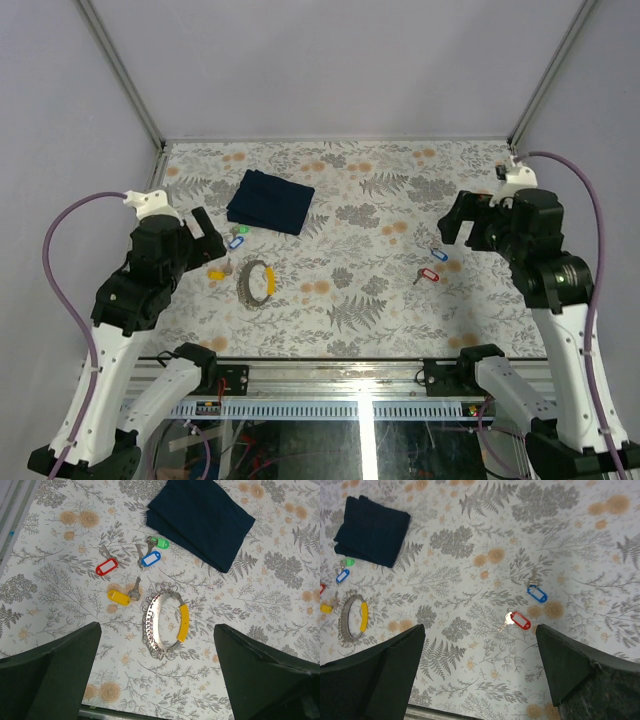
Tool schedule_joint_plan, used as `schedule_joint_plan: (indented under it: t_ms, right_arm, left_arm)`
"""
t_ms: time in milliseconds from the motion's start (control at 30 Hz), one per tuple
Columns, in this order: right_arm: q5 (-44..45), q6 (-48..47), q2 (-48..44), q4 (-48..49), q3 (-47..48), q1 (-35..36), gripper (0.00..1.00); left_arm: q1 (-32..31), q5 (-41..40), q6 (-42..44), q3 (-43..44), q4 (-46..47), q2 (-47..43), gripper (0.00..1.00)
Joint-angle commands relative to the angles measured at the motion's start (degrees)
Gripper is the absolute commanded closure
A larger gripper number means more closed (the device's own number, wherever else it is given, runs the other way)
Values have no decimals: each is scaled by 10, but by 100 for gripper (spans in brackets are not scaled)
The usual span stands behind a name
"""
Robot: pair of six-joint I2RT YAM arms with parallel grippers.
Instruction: Put the keys on the keyring
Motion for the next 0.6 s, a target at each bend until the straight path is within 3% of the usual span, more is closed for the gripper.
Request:
schedule_joint_plan:
  t_ms: [0,167,400,567]
  right_arm:
    - [-72,19,35,49,-38,-4,1]
    - [-83,36,63,116,-112,-5,1]
    - [-190,80,140,149,-92,-4,3]
    - [-196,112,158,206,-123,11,7]
  left_arm:
    - [5,6,0,-18,38,-19,0]
    - [5,40,0,-66,91,-36,0]
    - [6,44,-49,-65,100,20,0]
    - [5,33,-115,-95,92,53,0]
